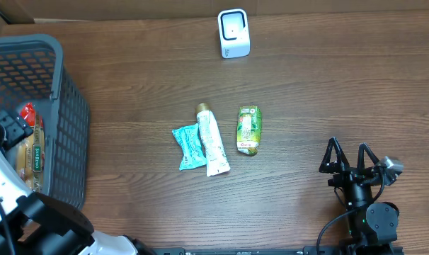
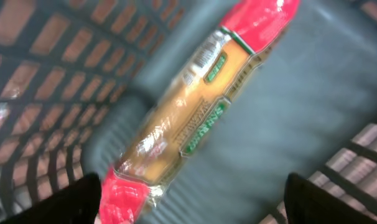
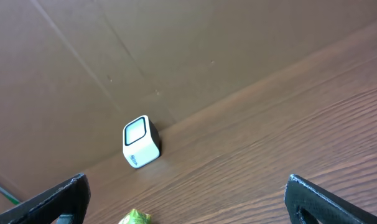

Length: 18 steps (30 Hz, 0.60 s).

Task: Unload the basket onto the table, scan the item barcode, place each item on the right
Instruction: 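Reach the left gripper into the basket toward the spaghetti package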

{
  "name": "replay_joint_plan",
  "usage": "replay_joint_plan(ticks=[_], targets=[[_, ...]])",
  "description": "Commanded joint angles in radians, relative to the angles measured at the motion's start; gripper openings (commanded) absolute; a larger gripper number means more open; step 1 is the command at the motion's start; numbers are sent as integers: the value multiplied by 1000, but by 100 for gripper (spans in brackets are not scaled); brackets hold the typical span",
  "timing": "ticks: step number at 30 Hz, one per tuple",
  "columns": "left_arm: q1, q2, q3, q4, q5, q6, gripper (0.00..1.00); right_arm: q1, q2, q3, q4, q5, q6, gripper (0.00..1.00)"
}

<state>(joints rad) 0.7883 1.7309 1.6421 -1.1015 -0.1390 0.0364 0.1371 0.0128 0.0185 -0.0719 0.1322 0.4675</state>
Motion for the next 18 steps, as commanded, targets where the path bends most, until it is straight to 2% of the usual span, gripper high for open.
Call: replay_joint_plan(ticks=[1, 5, 11, 18], targets=[[19, 13, -96, 98, 18, 172, 86, -4, -10, -10, 5, 6, -1, 100], [19, 15, -195, 230, 28, 204, 90, -4, -10, -10, 5, 6, -1, 100], [21, 21, -340, 396, 27, 234, 89, -4, -10, -10, 5, 6, -1, 100], [24, 100, -398, 451, 27, 232, 89, -4, -10, -10, 5, 6, -1, 100]])
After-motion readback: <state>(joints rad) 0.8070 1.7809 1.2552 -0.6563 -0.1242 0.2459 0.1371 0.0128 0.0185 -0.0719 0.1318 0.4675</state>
